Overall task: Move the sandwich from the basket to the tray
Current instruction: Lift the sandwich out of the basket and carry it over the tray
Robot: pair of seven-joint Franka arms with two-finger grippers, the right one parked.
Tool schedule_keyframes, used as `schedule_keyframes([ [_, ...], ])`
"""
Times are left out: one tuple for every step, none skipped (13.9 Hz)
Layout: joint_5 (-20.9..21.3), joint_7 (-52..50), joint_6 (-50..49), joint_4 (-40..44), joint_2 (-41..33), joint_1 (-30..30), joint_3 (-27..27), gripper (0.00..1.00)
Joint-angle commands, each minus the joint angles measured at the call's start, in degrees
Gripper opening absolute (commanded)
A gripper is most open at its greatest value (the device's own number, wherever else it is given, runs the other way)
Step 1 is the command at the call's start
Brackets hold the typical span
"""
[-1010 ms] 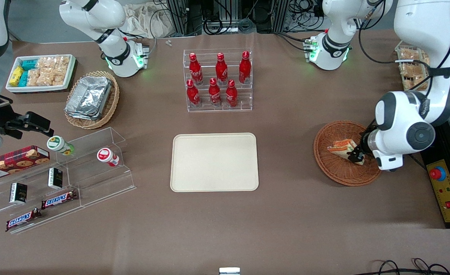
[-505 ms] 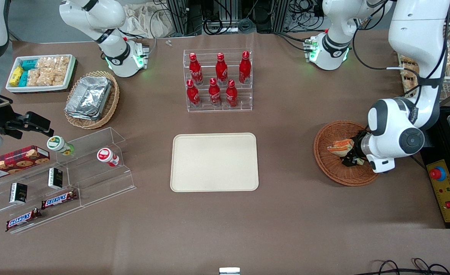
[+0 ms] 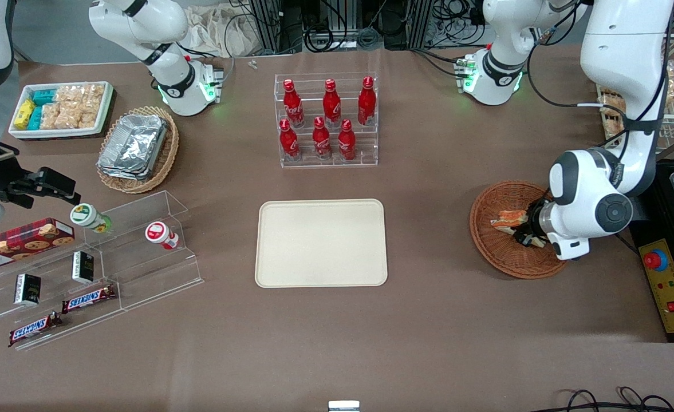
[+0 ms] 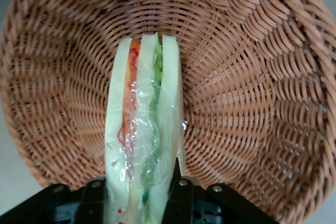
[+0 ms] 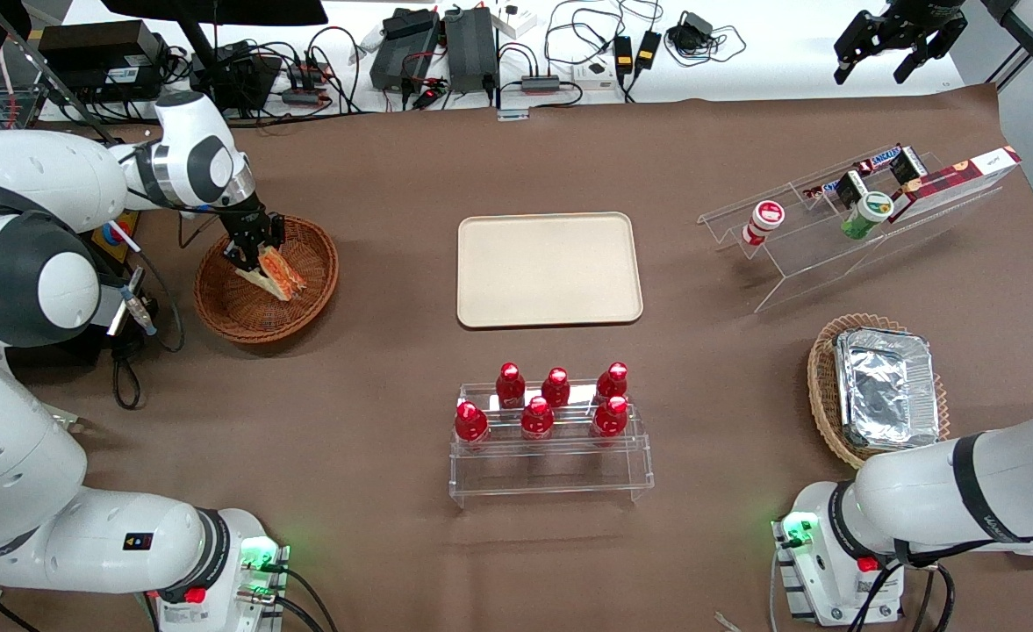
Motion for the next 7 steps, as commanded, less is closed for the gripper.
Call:
schedule_keyframes([
  [0.11, 3.45, -10.54, 2.33, -8.21, -0.65, -0.65, 0.00],
  [0.11, 6.26, -14.59, 4.52, -10.85, -0.91, -2.05, 0.00],
  [0.02, 9.08, -18.46, 6.80, -12.18, -0.91, -3.63, 0.00],
  [-0.15, 11.98, -22.24, 9.70, -12.28, -1.00, -5.73, 0.00],
  [-0.07, 12.70, -24.80, 12.86, -11.76, -1.00, -9.24, 0.00],
  [0.02, 13.40, -25.61, 15.07, -10.88, -1.00, -12.40, 0.00],
  [0.28, 13.85, -25.62, 16.13, -10.52, -1.26, -15.39, 0.00],
])
